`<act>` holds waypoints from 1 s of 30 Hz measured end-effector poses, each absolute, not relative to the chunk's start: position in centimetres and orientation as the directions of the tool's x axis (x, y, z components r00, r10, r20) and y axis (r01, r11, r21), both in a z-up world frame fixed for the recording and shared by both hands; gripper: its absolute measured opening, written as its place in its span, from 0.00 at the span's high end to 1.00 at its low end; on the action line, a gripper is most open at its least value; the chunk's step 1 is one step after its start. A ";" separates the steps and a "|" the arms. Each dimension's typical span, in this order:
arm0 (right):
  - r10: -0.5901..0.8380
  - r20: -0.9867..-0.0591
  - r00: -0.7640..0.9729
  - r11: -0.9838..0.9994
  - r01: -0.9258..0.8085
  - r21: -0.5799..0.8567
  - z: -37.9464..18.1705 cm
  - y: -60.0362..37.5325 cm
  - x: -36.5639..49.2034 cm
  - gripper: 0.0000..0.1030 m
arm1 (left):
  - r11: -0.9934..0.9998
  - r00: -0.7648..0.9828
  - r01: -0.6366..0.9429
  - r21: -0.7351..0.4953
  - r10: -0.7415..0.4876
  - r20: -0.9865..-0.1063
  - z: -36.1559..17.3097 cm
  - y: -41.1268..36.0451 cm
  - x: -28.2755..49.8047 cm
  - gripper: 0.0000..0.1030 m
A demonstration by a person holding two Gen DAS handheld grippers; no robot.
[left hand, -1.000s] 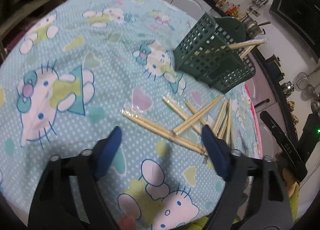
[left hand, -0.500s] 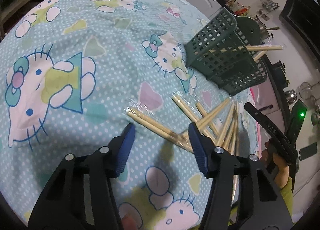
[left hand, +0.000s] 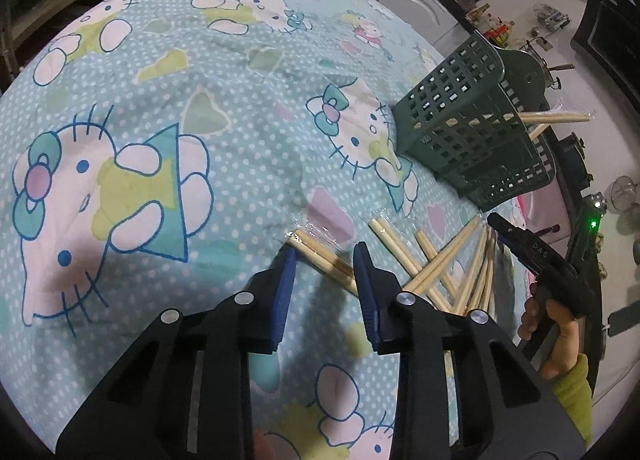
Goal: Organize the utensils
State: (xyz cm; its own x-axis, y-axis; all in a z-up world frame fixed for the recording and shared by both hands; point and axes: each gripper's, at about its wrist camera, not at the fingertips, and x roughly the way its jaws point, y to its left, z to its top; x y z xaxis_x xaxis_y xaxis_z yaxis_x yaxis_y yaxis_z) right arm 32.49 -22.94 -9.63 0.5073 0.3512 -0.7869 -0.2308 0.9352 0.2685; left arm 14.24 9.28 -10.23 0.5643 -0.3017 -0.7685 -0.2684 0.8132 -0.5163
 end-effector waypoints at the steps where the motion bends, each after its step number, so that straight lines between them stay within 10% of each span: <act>1: 0.354 -0.785 0.508 0.934 -0.227 0.274 -9.7 -23.0 32.7 0.70 | 0.813 0.565 -0.269 -0.516 -0.301 -0.768 -10.3 9.3 14.2 0.78; 10: 0.375 -0.772 0.514 0.927 -0.223 0.301 -9.4 -23.9 33.1 0.90 | 0.802 0.570 -0.283 -0.525 -0.299 -0.765 -10.4 9.8 14.7 0.83; 30: 0.429 -0.646 0.631 0.902 -0.267 0.338 -3.5 -24.9 28.8 0.93 | 0.696 0.559 -0.366 -0.618 -0.367 -0.744 -10.8 11.5 17.1 0.79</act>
